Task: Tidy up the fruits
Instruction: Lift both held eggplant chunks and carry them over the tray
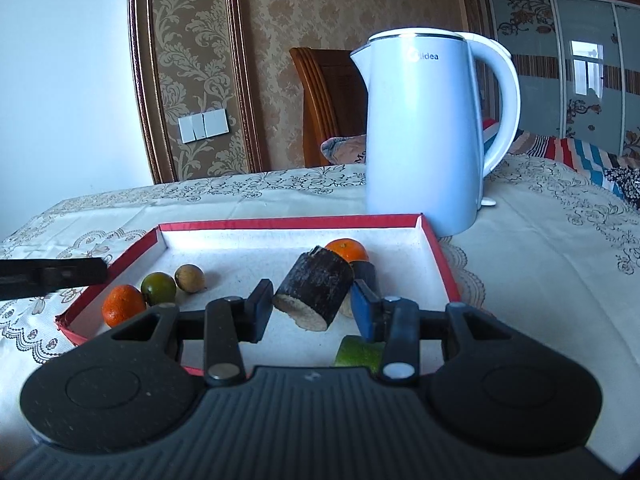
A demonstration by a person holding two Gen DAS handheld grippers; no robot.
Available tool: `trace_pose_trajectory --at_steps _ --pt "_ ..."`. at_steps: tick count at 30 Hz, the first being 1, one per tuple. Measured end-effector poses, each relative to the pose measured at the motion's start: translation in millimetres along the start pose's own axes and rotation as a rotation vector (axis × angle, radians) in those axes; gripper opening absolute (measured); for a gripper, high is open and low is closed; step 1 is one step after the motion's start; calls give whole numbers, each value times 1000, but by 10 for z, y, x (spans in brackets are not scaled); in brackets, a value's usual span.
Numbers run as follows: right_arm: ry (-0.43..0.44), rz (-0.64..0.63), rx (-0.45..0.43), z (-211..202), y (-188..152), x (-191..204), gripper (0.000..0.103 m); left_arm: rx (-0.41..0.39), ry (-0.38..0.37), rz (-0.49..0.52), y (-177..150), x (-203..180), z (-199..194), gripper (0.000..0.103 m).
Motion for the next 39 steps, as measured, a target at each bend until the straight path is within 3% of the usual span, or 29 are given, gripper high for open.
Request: trace_pose_trajectory --at_steps 6,9,12,14,15,16,17,19,24,26,33,39 --pt "4 -12 6 2 -32 37 40 31 19 34 -291 19 -139 25" --pt "6 -11 0 -20 -35 34 40 2 70 23 -389 150 -276 25" --pt "13 -5 10 4 -35 39 40 23 124 28 -483 228 -291 25" --pt "14 -7 11 3 -43 47 40 52 116 37 -529 230 -249 27" --pt "14 -7 10 1 -44 48 40 55 121 51 -542 207 -240 31" --pt "13 -7 9 0 -42 47 40 47 138 68 -555 177 -242 44" --pt "11 -7 8 -5 -44 48 40 43 154 88 -567 149 -235 66" --pt "12 -2 8 -8 -43 36 40 27 180 102 -588 124 -238 75" --pt "19 -6 11 -7 -50 55 40 54 206 122 -625 113 -167 72" --pt "22 -8 14 -4 -55 62 40 77 206 130 -647 117 -138 40" --pt "24 -22 21 3 -68 83 40 77 203 144 -660 89 -133 39" --pt "14 -41 22 15 -65 110 40 -10 230 172 -512 -17 -198 39"
Point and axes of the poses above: each gripper's, at about its wrist camera, not at the fingertips, and z roughly the way its jaws point, x to its left, y to its top, the point moved 4 cm from there along z, roughly the way its jaws point, and after that the axes turned 6 degrees about y, right-handed, at the moved point
